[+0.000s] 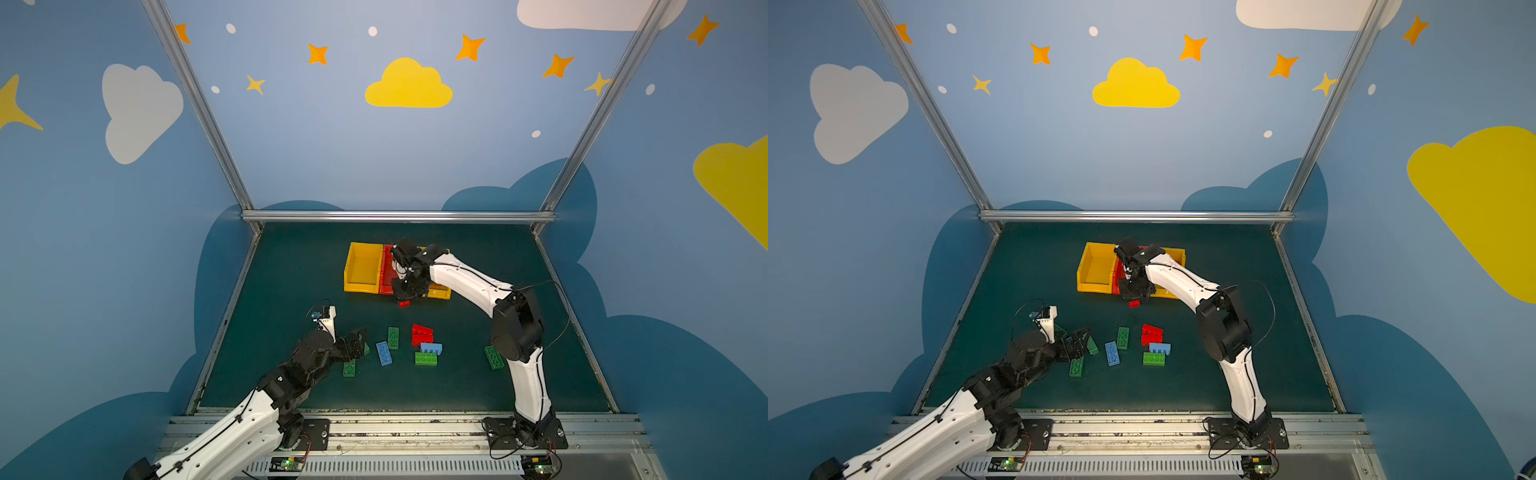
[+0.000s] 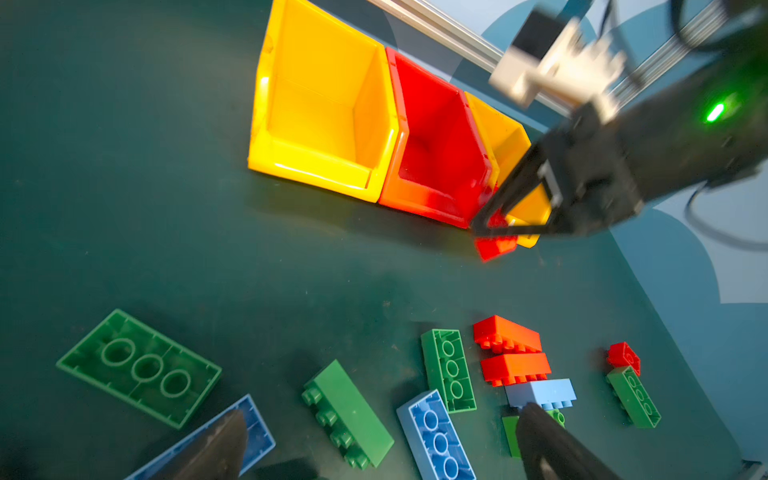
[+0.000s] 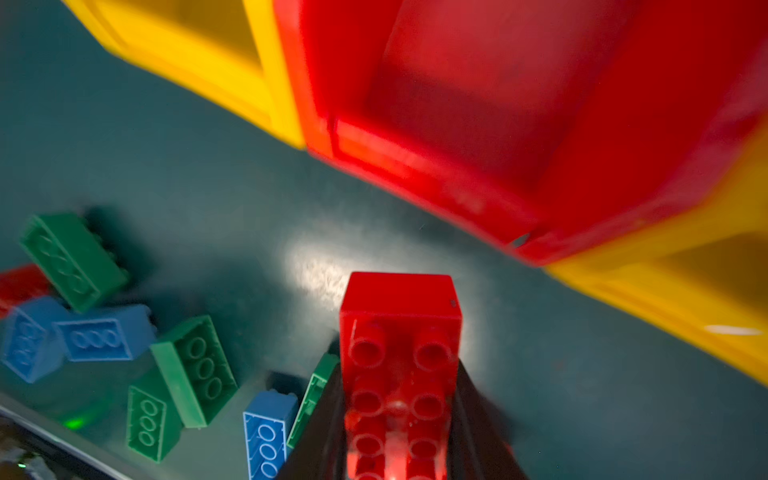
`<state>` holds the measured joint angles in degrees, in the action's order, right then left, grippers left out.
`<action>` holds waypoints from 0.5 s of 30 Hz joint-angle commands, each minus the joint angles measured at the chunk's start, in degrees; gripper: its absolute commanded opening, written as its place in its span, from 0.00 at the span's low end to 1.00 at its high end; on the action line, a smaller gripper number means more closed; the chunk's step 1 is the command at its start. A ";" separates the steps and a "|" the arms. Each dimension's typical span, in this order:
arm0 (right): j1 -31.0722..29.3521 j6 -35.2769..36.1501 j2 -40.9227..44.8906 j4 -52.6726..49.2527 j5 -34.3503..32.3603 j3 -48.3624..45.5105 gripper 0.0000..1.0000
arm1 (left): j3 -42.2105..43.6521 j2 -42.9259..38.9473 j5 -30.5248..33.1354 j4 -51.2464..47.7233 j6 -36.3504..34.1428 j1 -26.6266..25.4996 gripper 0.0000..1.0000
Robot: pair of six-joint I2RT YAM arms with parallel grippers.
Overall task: Sort the legos into containers by color
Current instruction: 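Grasp the red brick with the right gripper and drop it into the yellow bin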
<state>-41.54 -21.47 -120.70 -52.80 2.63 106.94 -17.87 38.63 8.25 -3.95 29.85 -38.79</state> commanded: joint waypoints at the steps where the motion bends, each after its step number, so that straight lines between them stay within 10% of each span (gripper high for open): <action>1: 4.53 2.29 0.44 -2.23 -1.49 2.39 0.23 | -3.42 4.24 0.23 3.94 -1.86 0.01 1.00; 11: 12.48 4.03 -5.63 -1.56 -1.09 9.38 0.29 | -11.55 18.46 -0.23 6.56 -3.03 0.12 1.00; 15: 13.85 4.05 -7.39 -2.09 -2.11 10.30 0.63 | -14.41 20.99 -1.59 4.82 -3.39 0.07 1.00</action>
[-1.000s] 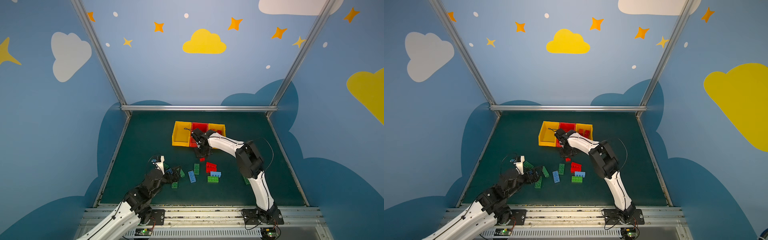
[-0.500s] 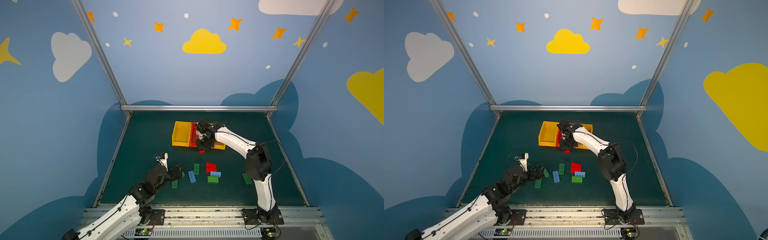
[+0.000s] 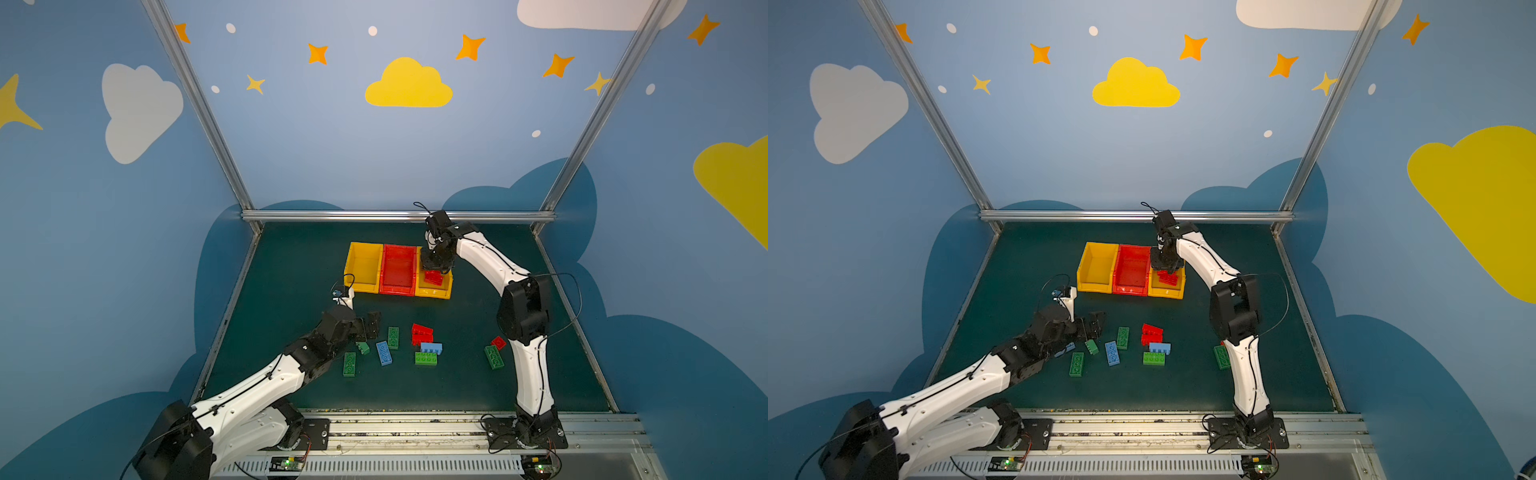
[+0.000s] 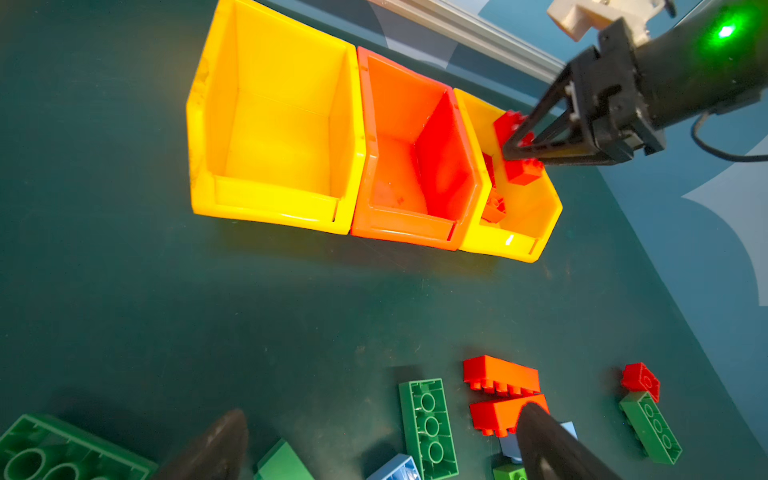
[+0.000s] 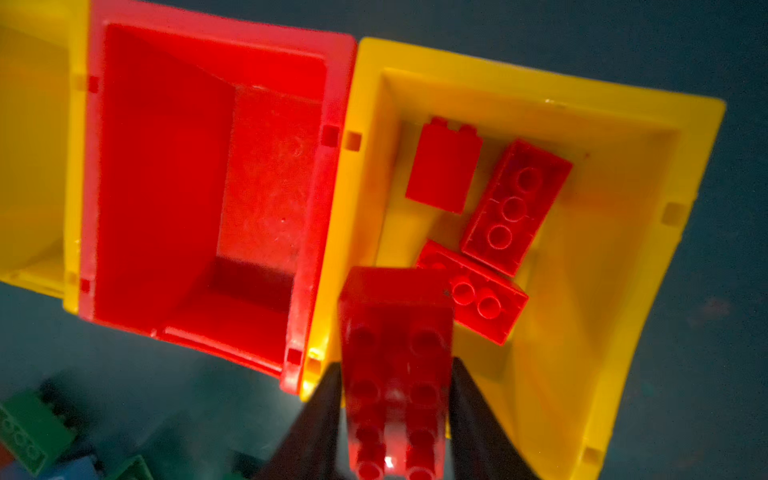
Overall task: Sort the legos into containers by color
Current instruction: 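Grasp the red brick with the right gripper and drop it into the yellow bin, then lower the right gripper onto a red brick among the scattered bricks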
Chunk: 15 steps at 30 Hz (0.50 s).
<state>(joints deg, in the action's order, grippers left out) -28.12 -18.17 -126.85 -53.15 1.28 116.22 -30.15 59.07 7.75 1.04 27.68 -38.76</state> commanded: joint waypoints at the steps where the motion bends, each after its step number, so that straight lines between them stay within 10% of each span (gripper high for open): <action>1: 0.47 0.73 -0.85 -1.62 -0.84 0.36 0.67 | -2.44 0.61 -1.39 -0.69 -1.16 0.10 1.00; 15: -8.21 -9.07 18.10 0.11 -6.05 -23.11 0.74 | 6.25 -15.53 -7.20 -4.45 3.88 -0.36 1.00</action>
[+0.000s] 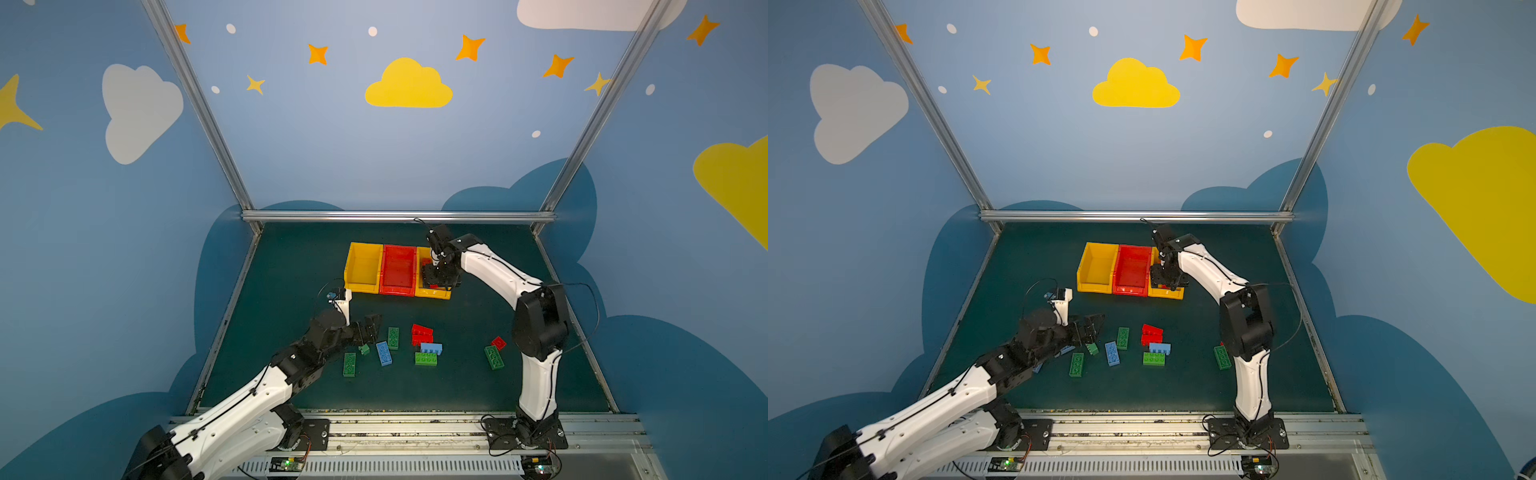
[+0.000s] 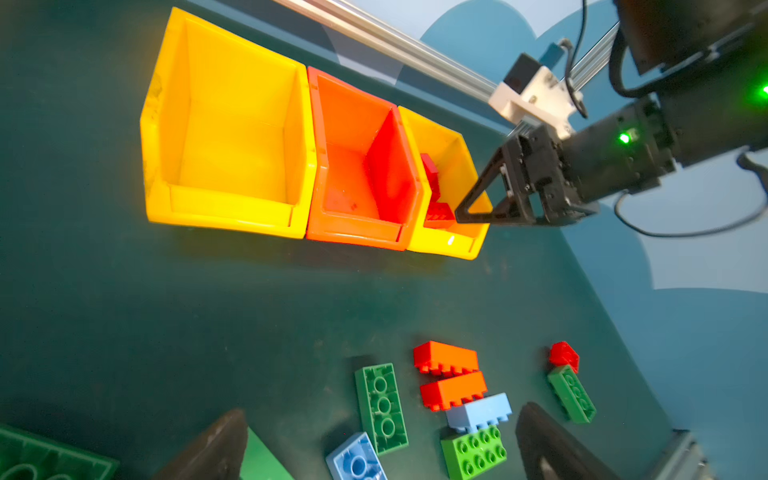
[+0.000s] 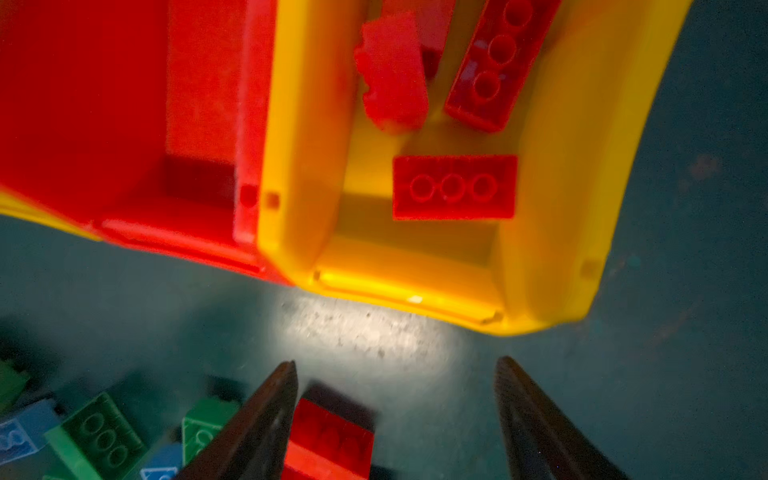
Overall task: Sort the legos into containers by color
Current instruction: 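Lower the right gripper onto a red brick among the scattered bricks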
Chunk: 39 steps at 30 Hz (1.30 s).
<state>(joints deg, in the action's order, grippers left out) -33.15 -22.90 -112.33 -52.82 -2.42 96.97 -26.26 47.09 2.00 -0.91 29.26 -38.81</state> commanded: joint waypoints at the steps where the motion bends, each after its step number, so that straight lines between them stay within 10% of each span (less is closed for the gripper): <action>1: -4.17 -5.41 4.30 0.18 -2.52 -5.62 0.74 | 3.34 -5.40 -1.53 -3.18 2.91 -0.30 1.00; 18: -11.83 -22.49 5.80 9.19 -3.02 -20.10 0.87 | 12.29 -32.45 -0.50 -18.62 7.66 -0.50 1.00; 39: -12.12 -27.62 0.56 9.93 -0.75 -20.01 0.79 | 12.90 -32.48 -0.17 -18.78 7.25 -0.51 1.00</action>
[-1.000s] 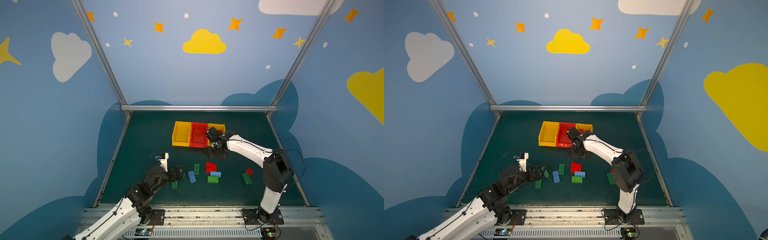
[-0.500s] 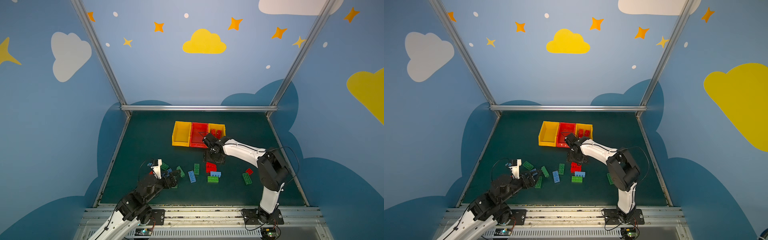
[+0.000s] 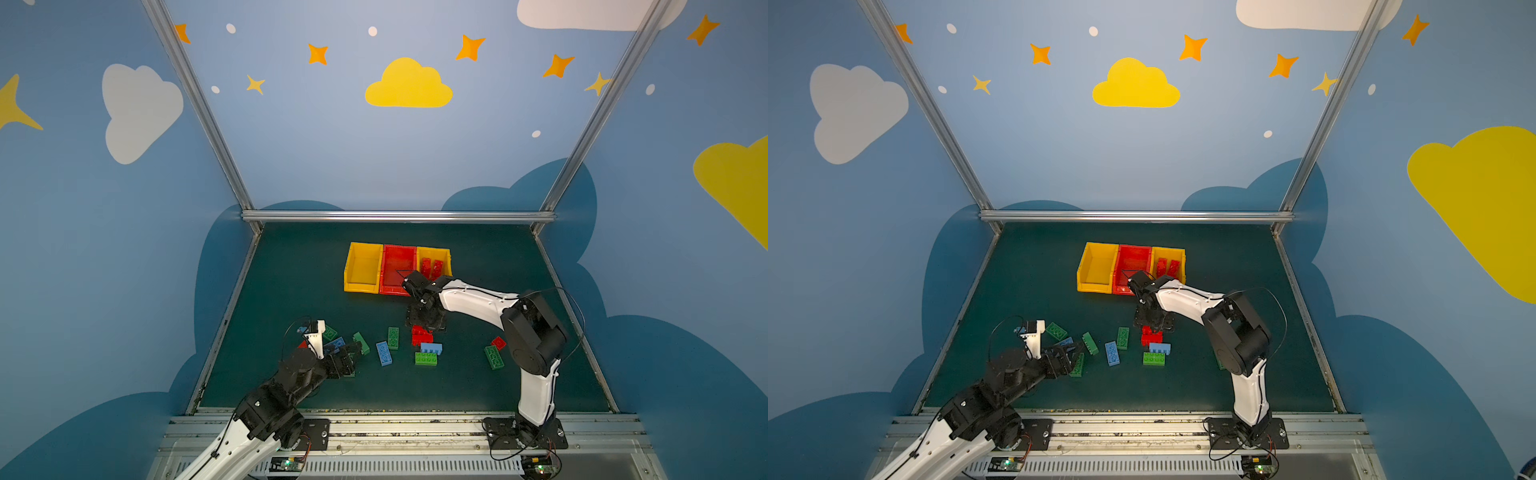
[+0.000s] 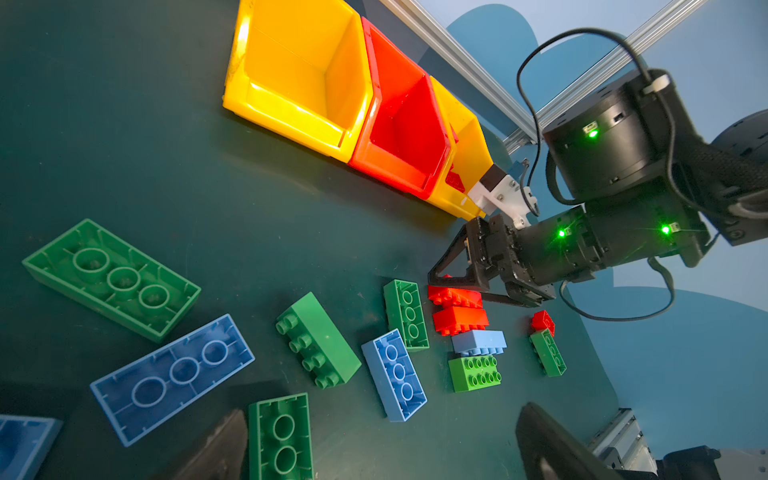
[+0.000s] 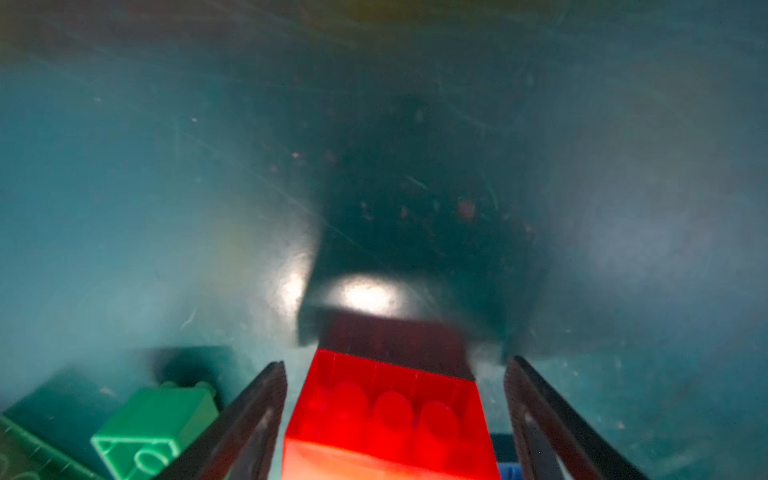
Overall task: Sort the legos into containers by color
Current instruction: 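Lower the right gripper onto a red brick among the scattered bricks, then lift the red brick with the right gripper and drop it into the yellow bin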
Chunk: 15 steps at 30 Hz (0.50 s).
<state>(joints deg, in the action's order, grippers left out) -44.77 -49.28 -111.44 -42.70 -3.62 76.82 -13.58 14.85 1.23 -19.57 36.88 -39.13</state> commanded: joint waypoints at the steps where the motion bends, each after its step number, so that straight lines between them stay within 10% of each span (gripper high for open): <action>1: -0.58 -1.30 -0.29 -0.17 0.38 0.00 0.79 | 0.23 -0.35 0.65 -0.21 -0.32 -0.07 1.00; 15: -0.62 -0.08 0.56 -1.88 -2.04 1.27 0.50 | 0.23 -0.31 1.58 -0.18 -0.14 -0.05 1.00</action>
<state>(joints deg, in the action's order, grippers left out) -45.25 -50.09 -111.44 -42.48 -3.95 76.88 -13.58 14.83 2.02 -19.59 36.91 -39.13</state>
